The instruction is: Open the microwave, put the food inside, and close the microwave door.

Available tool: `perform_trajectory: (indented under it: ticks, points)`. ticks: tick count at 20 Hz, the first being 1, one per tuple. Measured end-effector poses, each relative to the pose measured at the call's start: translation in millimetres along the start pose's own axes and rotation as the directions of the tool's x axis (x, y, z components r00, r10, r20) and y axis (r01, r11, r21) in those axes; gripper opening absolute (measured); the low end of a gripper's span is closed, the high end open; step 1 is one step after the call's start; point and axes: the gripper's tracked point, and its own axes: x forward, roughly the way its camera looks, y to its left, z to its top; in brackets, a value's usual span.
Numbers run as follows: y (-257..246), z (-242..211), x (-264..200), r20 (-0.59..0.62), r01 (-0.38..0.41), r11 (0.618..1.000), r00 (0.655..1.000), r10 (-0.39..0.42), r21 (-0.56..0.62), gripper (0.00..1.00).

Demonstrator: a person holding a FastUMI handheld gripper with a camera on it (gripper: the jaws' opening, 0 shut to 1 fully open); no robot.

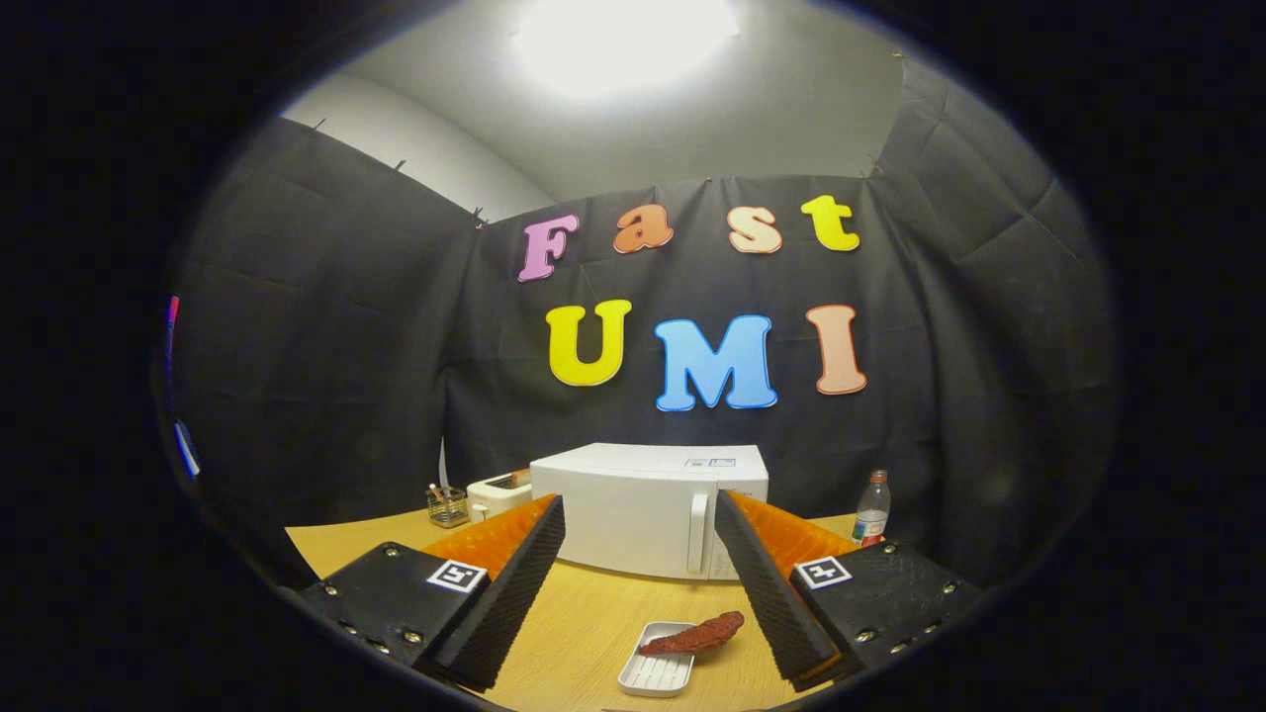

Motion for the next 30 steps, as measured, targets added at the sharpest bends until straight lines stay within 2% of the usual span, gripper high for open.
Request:
perform_trajectory:
  ticks: [5, 10, 30]
  points:
    - [-10, -24, 26, -0.01, 0.027, 1.0, 1.0, -0.027, 0.01, 0.98]
    - [-25, -44, 59, -0.01, 0.096, 0.995, 0.995, -0.096, 0.006, 0.98]
    - [-66, -145, 204, -0.133, 0.199, 0.98, 0.971, -0.197, -0.001, 0.98]
